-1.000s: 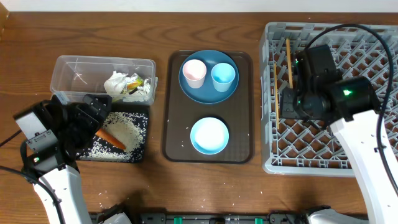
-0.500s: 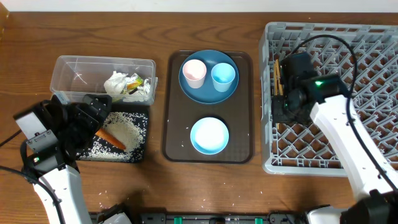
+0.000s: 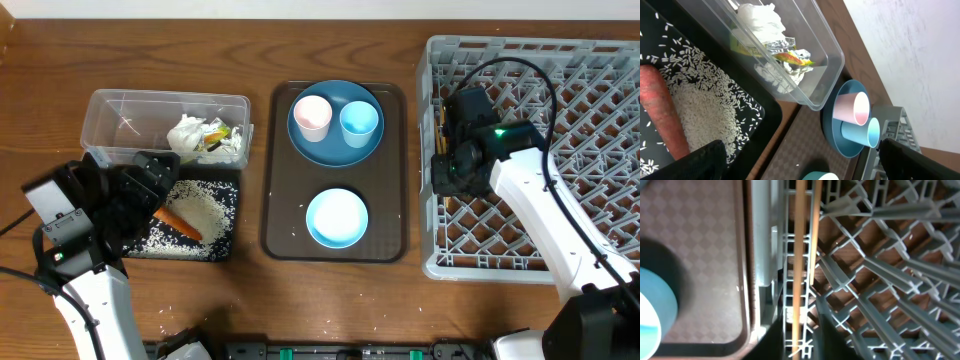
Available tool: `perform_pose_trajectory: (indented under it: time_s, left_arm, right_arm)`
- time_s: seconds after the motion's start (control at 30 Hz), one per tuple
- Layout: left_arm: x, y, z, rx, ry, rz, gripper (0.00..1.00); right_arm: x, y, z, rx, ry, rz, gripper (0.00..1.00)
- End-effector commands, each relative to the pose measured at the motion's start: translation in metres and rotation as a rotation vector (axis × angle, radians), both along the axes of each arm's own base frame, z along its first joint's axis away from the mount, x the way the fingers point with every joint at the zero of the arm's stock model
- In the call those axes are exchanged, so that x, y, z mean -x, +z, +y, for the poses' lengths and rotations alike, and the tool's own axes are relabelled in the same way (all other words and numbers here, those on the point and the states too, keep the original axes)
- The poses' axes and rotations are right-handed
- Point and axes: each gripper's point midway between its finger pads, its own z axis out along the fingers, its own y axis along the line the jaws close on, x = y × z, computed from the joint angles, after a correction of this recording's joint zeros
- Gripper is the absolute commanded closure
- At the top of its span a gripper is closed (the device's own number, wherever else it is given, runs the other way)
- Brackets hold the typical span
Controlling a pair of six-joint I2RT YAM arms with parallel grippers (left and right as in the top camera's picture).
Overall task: Sort waste into correct bins and load items into the dishwasher rack
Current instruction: 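Carry the second chopstick right and insert it into the grey rack, then move the right gripper left over the white bowl on the brown tray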
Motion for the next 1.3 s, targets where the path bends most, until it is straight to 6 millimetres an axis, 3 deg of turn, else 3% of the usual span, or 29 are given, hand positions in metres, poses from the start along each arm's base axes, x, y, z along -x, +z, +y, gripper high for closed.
perform_pose_trajectory:
  time_s: [0.0, 0.37, 0.43, 0.63, 0.77, 0.83, 1.0, 1.27]
  left_arm:
    - [-0.002, 0.01, 0.002, -0.007, 0.0, -0.026, 0.0]
    - [-0.002, 0.01, 0.002, -0.007, 0.0, -0.026, 0.0]
    - [-0.002, 0.01, 0.002, -0.007, 0.0, -0.027, 0.0]
    - [-0.002, 0.01, 0.002, -0.007, 0.0, -0.026, 0.0]
    - [-0.002, 0.01, 0.002, -0.007, 0.0, -0.026, 0.0]
    - [-0.002, 0.01, 0.002, -0.007, 0.0, -0.026, 0.0]
    - [-0.002, 0.01, 0.002, -0.007, 0.0, -0.027, 0.0]
    - [-0.002, 0.01, 0.002, -0.007, 0.0, -0.026, 0.0]
  right_arm:
    - [0.0, -0.003, -0.004, 0.016, 0.006, 0.007, 0.6]
    - [0.0, 0.001, 0.0, -0.004, 0.009, 0.004, 0.61]
    - [-0.001, 0.009, 0.005, -0.035, 0.014, -0.003, 0.61]
    - [-0.012, 0.058, 0.029, -0.168, 0.043, -0.072, 0.65]
    - [-0.018, 0.088, 0.054, -0.28, 0.089, -0.124, 0.7]
    - [-0.017, 0.093, 0.067, -0.315, 0.12, -0.134, 0.72]
    - [-0.005, 0.094, 0.096, -0.335, 0.189, -0.12, 0.73]
    - [0.029, 0.098, 0.163, -0.38, 0.336, -0.113, 0.73]
